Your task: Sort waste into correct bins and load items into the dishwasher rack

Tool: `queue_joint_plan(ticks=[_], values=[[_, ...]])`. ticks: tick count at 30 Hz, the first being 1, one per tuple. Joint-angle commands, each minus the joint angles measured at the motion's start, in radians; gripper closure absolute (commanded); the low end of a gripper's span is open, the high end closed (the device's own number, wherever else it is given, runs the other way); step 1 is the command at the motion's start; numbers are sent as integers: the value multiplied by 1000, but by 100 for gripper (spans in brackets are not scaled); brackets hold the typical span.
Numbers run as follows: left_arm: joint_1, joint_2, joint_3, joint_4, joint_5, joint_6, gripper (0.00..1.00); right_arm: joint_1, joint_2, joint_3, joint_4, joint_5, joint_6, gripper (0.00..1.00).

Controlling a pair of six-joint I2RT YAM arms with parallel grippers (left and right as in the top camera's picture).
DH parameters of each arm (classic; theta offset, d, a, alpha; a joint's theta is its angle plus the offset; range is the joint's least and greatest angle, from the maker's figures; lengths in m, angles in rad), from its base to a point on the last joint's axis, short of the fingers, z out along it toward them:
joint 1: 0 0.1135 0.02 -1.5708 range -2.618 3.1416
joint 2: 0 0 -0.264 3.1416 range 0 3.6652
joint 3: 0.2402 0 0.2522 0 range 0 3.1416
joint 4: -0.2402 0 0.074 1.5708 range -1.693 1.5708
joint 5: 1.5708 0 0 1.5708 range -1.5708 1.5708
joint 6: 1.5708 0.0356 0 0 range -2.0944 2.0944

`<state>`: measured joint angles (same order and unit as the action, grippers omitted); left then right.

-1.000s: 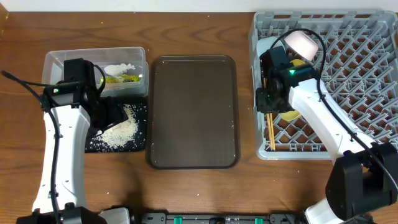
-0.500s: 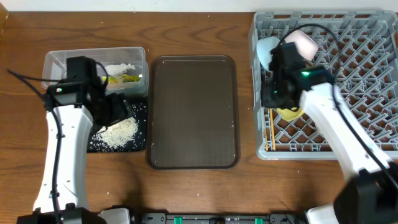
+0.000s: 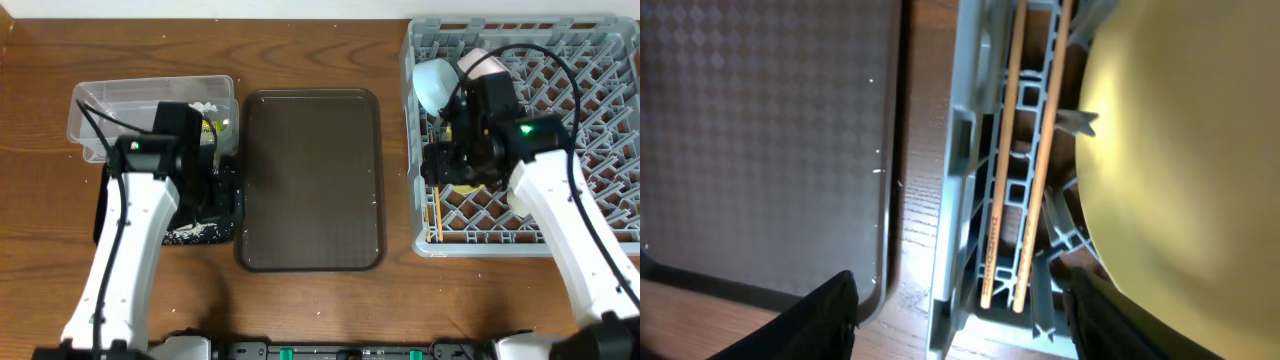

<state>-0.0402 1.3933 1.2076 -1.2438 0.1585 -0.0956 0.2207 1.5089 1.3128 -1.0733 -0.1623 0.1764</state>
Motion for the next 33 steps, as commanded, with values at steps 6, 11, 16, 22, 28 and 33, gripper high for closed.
queue_joint_plan(ticks=[6, 11, 16, 22, 28, 33], values=[[-1, -425, -258, 200, 7, 20, 12, 44, -364, -309, 221, 53, 74, 16], [-1, -723, -379, 304, 7, 5, 3, 55, -663, -531, 391, 121, 99, 1], [0, -888, -392, 330, 6, 5, 3, 55, -864, -643, 407, 181, 100, 1], [-1, -946, -392, 318, 6, 5, 2, 55, -935, -663, 289, 181, 100, 1], [0, -944, -392, 318, 6, 5, 2, 55, -934, -663, 176, 181, 100, 1], [0, -944, -392, 318, 6, 5, 2, 55, -934, -663, 118, 181, 100, 1]])
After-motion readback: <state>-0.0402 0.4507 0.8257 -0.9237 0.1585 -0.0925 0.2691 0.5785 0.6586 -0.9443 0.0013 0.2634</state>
